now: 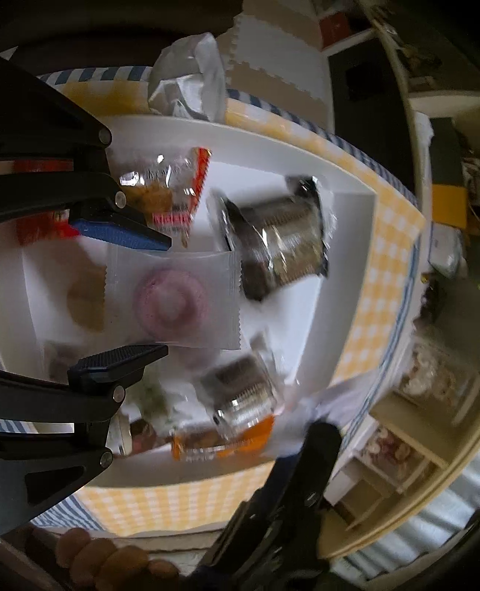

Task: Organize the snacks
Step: 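Carry both pink ring packets over the white tray and open both grippers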

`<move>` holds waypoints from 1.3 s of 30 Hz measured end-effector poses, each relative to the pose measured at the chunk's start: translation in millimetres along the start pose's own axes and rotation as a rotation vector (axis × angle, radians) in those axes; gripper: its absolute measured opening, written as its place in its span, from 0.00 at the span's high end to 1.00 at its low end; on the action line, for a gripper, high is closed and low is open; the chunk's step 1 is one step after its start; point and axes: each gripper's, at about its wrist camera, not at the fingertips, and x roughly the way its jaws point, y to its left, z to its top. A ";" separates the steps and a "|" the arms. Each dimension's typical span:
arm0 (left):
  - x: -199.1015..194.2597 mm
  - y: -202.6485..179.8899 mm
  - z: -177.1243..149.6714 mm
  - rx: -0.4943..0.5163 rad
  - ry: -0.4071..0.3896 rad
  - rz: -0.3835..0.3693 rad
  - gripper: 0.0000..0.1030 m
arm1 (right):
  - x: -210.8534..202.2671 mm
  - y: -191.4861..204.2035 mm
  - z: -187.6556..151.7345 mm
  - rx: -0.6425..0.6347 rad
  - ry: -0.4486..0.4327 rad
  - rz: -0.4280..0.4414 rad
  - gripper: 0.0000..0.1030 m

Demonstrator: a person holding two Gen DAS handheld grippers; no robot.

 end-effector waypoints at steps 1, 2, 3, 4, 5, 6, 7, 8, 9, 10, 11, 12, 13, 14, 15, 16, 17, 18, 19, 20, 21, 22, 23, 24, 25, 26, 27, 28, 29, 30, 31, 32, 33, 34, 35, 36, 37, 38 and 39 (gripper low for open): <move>1.9 2.9 1.2 -0.002 0.000 -0.015 0.53 | 9.2 1.3 1.2 0.001 0.011 0.002 0.72; 2.7 6.6 2.6 -0.007 -0.004 -0.037 0.53 | 18.3 2.6 2.2 0.002 0.022 0.002 0.72; 4.2 9.3 4.2 -0.014 -0.019 -0.025 0.53 | 25.3 3.8 2.9 0.003 0.030 0.001 0.72; 3.7 12.6 4.5 -0.011 -0.025 -0.036 0.53 | 31.4 4.5 3.5 0.003 0.037 0.003 0.72; 4.1 14.5 6.4 -0.009 -0.029 -0.044 0.53 | 39.4 5.6 4.5 0.004 0.041 0.003 0.72; 5.5 17.5 7.3 -0.008 -0.031 -0.048 0.53 | 44.6 5.8 5.5 0.007 0.041 0.002 0.72; 7.7 19.2 8.4 -0.005 -0.032 -0.046 0.53 | 49.0 5.3 6.4 0.013 0.040 0.003 0.72; 9.5 19.0 10.3 0.001 -0.031 -0.039 0.53 | 54.8 3.2 7.7 0.029 0.041 0.012 0.72; 12.7 20.1 11.8 0.005 -0.030 -0.035 0.53 | 58.8 0.2 8.8 0.046 0.043 0.026 0.72; 14.6 20.0 13.5 0.006 -0.029 -0.036 0.53 | 63.4 -4.0 9.9 0.073 0.048 0.047 0.72; 16.3 19.4 14.0 0.005 -0.028 -0.038 0.53 | 67.1 -7.4 10.8 0.098 0.053 0.064 0.72; 18.7 21.0 10.2 0.003 -0.028 -0.041 0.53 | 72.7 -12.6 11.3 0.129 0.062 0.081 0.72; 21.5 20.5 10.8 0.005 -0.026 -0.038 0.53 | 77.6 -16.4 11.5 0.150 0.072 0.091 0.72; 23.4 19.3 11.8 0.013 -0.026 -0.031 0.53 | 82.5 -20.8 10.8 0.170 0.080 0.098 0.72; 25.2 17.8 12.8 0.023 -0.024 -0.022 0.53 | 87.0 -25.5 9.7 0.189 0.090 0.102 0.72; 29.4 14.9 13.0 0.029 -0.023 -0.018 0.53 | 90.5 -29.0 8.3 0.201 0.097 0.103 0.72; 31.0 13.2 14.3 0.039 -0.022 -0.010 0.53 | 93.3 -33.1 6.5 0.212 0.105 0.101 0.72; 33.1 10.9 14.4 0.042 -0.020 -0.006 0.53 | 95.9 -37.5 4.7 0.223 0.114 0.089 0.72; 34.7 9.1 15.1 0.045 -0.022 -0.003 0.53 | 96.1 -39.5 3.9 0.224 0.111 0.084 0.72; 35.8 8.2 16.4 0.049 -0.023 0.002 0.53 | 93.1 -39.5 4.8 0.204 0.101 0.068 0.72; 37.1 7.8 16.9 0.053 -0.023 0.004 0.53 | 91.8 -38.5 6.4 0.189 0.100 0.051 0.72; 37.9 5.6 17.0 0.062 -0.019 -0.002 0.53 | 90.2 -38.1 7.3 0.173 0.097 0.029 0.72; 38.1 2.8 16.1 0.072 -0.017 -0.024 0.53 | 88.1 -38.4 8.5 0.155 0.093 0.003 0.72; 39.5 0.3 15.9 0.078 -0.014 -0.032 0.53 | 85.7 -40.7 9.5 0.141 0.088 -0.031 0.72; 41.2 -3.8 15.7 0.093 -0.008 -0.026 0.53 | 83.0 -43.8 10.3 0.138 0.085 -0.057 0.72; 42.5 -4.9 15.9 0.102 -0.005 -0.021 0.53 | 81.6 -47.7 10.4 0.141 0.084 -0.079 0.72; 44.6 -6.2 16.5 0.106 0.001 -0.021 0.53 | 79.5 -52.6 10.3 0.152 0.082 -0.087 0.72; 46.1 -5.9 17.0 0.107 0.006 -0.022 0.53 | 78.7 -55.7 10.6 0.160 0.082 -0.082 0.72; 48.6 -6.2 17.6 0.109 0.012 -0.011 0.53 | 76.6 -57.0 10.9 0.163 0.081 -0.082 0.72; 49.6 -5.6 18.1 0.113 0.014 0.002 0.53 | 76.2 -55.7 11.6 0.160 0.079 -0.085 0.72; 50.6 -4.7 17.5 0.117 0.015 0.023 0.53 | 75.4 -54.2 12.1 0.152 0.077 -0.087 0.72; 52.5 -4.2 17.7 0.122 0.018 0.029 0.53 | 74.7 -52.1 12.7 0.143 0.075 -0.084 0.72; 53.6 -5.3 17.5 0.122 0.017 0.028 0.53 | 74.3 -49.7 13.3 0.135 0.076 -0.074 0.72; 53.4 -6.4 17.4 0.124 0.015 0.032 0.53 | 74.3 -47.8 13.7 0.131 0.076 -0.068 0.72; 53.2 -8.5 17.2 0.133 0.011 0.044 0.53 | 73.4 -46.2 13.9 0.128 0.076 -0.063 0.72; 53.4 -9.9 17.5 0.142 0.007 0.056 0.51 | 73.4 -43.7 14.5 0.122 0.076 -0.057 0.71; 53.5 -11.1 17.9 0.150 0.001 0.067 0.50 | 74.0 -41.4 15.0 0.118 0.078 -0.052 0.69; 53.7 -11.8 18.0 0.152 -0.005 0.077 0.49 | 74.1 -39.3 15.5 0.113 0.080 -0.051 0.69; 53.0 -11.5 17.6 0.152 -0.010 0.085 0.46 | 74.1 -37.1 16.0 0.108 0.080 -0.048 0.69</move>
